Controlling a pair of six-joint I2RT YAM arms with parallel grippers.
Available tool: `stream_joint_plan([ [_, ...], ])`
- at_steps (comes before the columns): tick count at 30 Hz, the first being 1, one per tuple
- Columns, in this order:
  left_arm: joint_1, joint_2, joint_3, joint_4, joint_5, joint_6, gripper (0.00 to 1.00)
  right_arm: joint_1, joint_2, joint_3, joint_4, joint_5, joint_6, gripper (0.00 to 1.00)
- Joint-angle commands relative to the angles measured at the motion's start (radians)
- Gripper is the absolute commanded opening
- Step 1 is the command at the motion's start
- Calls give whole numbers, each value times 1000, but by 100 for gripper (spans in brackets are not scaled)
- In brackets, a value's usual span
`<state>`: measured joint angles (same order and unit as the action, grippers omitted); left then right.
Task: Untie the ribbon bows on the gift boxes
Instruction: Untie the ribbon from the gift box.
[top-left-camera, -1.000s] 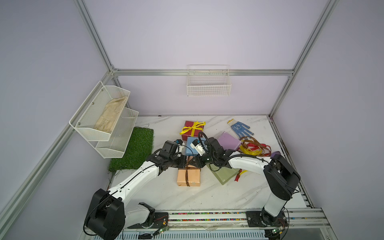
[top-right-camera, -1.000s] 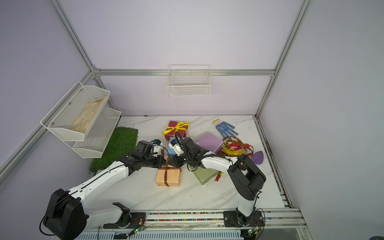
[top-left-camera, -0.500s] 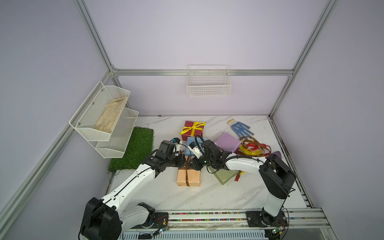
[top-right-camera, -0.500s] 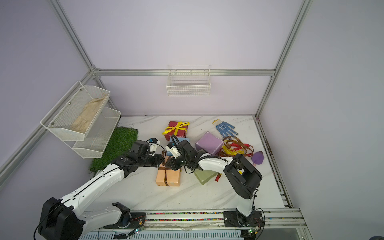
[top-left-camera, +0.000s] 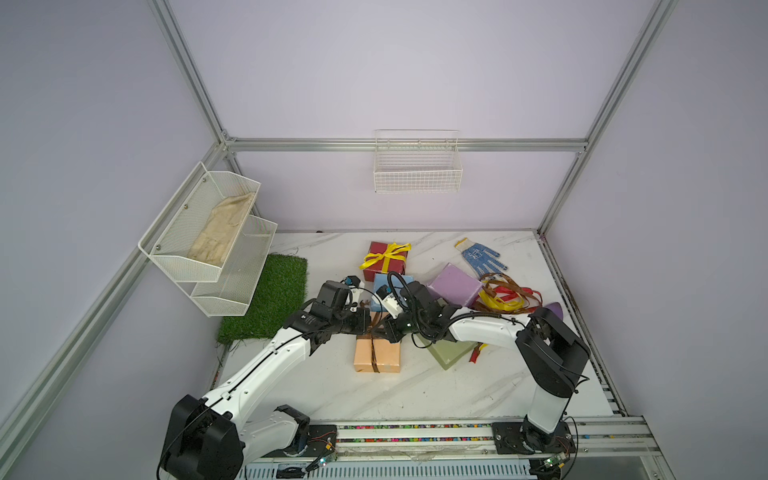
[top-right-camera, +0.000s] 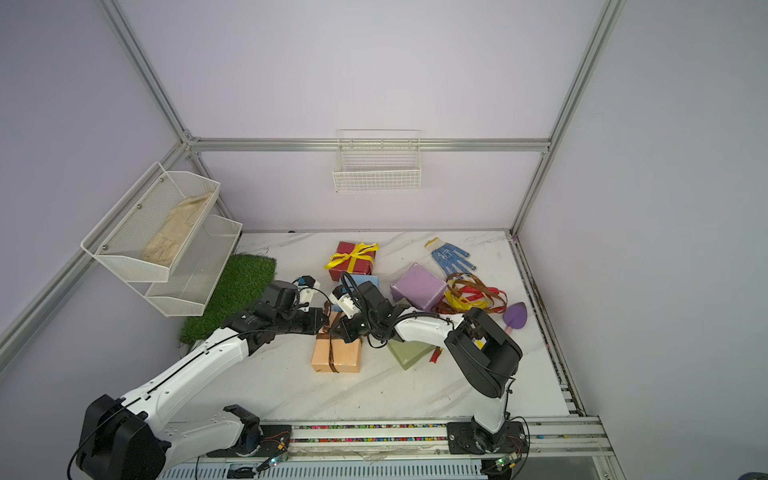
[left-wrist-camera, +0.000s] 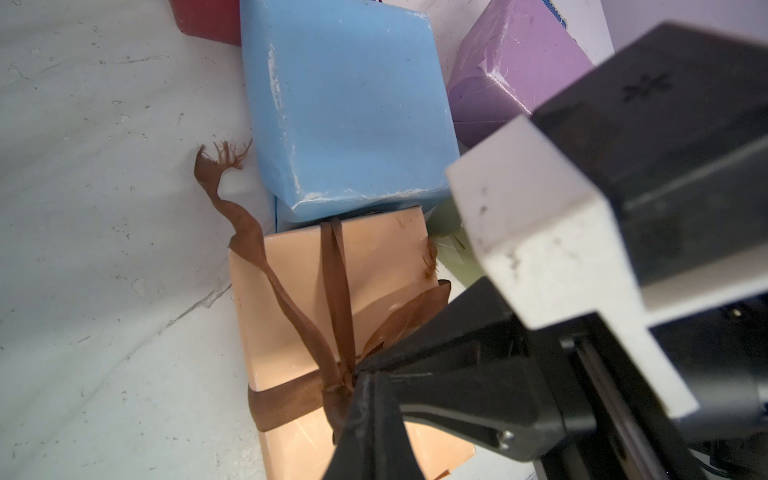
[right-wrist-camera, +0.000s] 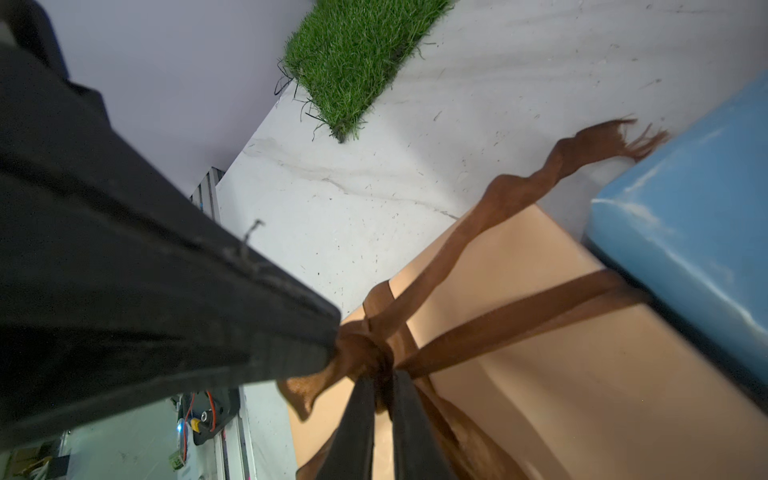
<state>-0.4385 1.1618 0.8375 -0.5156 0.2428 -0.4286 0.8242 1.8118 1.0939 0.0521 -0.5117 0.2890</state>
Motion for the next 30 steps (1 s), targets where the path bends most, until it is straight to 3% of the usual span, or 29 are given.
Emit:
stream_joint_plan([
  [1,10,-22,8,32,11,-12,0,10,9,25,31,3,4,7],
  [4,15,-19,-1,46,1,-13,0,10,0,21,23,5,1,0],
  [20,94,52,-35,140,-53,-44,0,14,-178,-154,-116,-12,-33,0],
  [30,102,55,-57,164,-35,-39,0,21,-213,-141,-287,-102,-80,3],
])
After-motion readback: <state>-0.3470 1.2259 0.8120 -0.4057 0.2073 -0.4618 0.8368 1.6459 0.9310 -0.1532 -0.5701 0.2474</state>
